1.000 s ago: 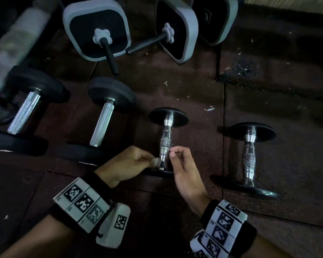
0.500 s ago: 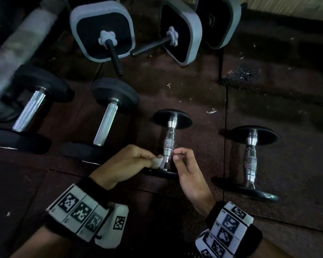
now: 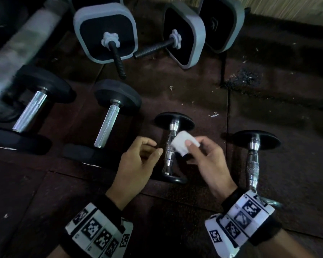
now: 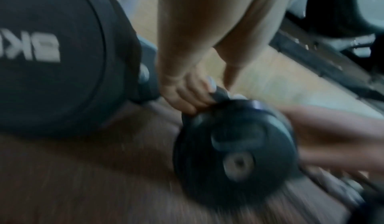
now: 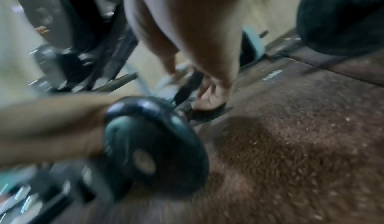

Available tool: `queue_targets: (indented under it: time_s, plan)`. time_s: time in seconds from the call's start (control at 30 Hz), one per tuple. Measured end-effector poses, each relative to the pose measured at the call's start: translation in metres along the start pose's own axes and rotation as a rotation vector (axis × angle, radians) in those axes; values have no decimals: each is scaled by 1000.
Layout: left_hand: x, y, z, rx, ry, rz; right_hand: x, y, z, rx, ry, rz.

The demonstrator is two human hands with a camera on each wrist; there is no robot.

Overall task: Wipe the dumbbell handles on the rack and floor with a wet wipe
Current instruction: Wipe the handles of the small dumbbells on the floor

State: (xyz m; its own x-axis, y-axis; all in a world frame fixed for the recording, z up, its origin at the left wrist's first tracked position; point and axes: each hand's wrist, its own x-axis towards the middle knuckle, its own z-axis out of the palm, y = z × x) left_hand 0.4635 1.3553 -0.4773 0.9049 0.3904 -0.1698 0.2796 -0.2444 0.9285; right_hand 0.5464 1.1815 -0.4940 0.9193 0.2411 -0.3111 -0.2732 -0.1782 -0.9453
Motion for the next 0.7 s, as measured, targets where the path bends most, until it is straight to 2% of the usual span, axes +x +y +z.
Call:
queue_targets:
  time_s: [0.07,0.1,0.2,0.27,0.37,0.47,0.57,0.7]
  plan:
    - [-1,-7,12,17,-14,-31,20,9,-5,22,159,99]
    - [-1,-11,17,17,-49,-56,29,15,-4,-35,185,128]
    - [1,-19,25,15,-111,-88,50,23,12,-172,123,147]
    - [2,-21,25,3,-95,-81,59,18,25,-115,55,166]
    - [1,-21,23,-24,-67,-67,61,10,32,-206,33,77]
    - [2,-22,20,-16,-68,-62,48,10,30,-298,83,-54]
    - [1,-24,22,9,-73,-49,38,10,29,-296,134,-133]
    - [1,-25,22,15,-66,-40,34,5,30,-412,191,-251]
